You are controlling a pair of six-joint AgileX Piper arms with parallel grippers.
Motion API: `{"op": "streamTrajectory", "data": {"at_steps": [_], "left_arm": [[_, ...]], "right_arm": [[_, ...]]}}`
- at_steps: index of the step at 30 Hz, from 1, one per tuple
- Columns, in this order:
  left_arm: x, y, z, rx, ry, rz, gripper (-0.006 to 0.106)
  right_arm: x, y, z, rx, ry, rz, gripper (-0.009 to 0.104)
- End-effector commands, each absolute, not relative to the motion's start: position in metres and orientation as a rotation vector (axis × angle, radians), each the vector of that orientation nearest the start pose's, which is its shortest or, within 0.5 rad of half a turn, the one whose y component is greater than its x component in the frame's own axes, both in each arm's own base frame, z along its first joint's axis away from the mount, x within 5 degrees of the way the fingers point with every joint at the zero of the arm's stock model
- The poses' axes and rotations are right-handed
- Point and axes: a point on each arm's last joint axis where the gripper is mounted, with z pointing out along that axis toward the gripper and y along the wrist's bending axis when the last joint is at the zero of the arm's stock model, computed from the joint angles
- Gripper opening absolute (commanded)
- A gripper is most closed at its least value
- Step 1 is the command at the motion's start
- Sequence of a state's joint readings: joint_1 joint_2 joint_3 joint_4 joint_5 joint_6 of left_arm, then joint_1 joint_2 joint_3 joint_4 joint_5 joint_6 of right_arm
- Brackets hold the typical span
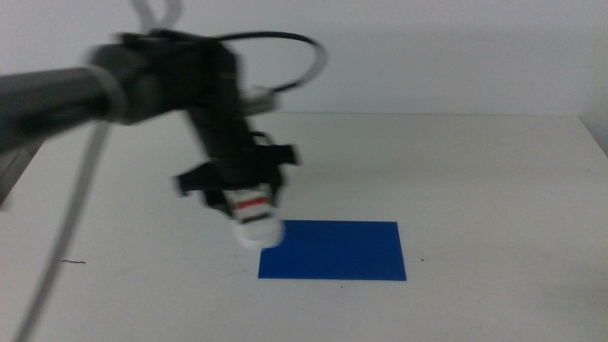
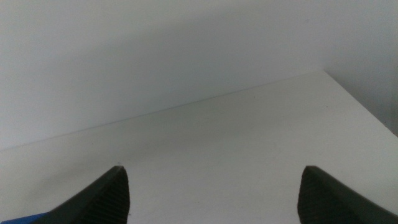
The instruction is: Use one arm to grab the shoe from the table and place it on the mat.
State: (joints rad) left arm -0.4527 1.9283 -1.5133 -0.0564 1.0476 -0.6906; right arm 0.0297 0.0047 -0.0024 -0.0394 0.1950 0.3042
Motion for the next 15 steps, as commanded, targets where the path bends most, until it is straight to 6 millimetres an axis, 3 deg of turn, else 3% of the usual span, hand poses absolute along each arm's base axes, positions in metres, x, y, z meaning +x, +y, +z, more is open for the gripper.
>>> {"op": "streamTrajectory", "data": {"at_steps": [1, 5, 10, 15], "left_arm": [[0.355, -0.216, 0.221, -0.286, 3.021, -0.197, -0.002], [0.354, -0.258, 0.213, -0.152, 3.083, -0.158, -0.002], [0.354, -0.274, 0.205, 0.097, 3.086, -0.211, -0.002], [0.355, -0.279, 0.204, 0.725, 2.940, -0.261, -0.002]], "right_arm": [[0.056, 0.001, 0.196, 0.191, 1.662, 0.207, 0.079], [0.056, 0.001, 0.196, 0.191, 1.662, 0.207, 0.079], [0.056, 0.001, 0.196, 0.191, 1.662, 0.207, 0.079], [0.056, 0.001, 0.196, 0.191, 1.662, 0.207, 0.079]]}}
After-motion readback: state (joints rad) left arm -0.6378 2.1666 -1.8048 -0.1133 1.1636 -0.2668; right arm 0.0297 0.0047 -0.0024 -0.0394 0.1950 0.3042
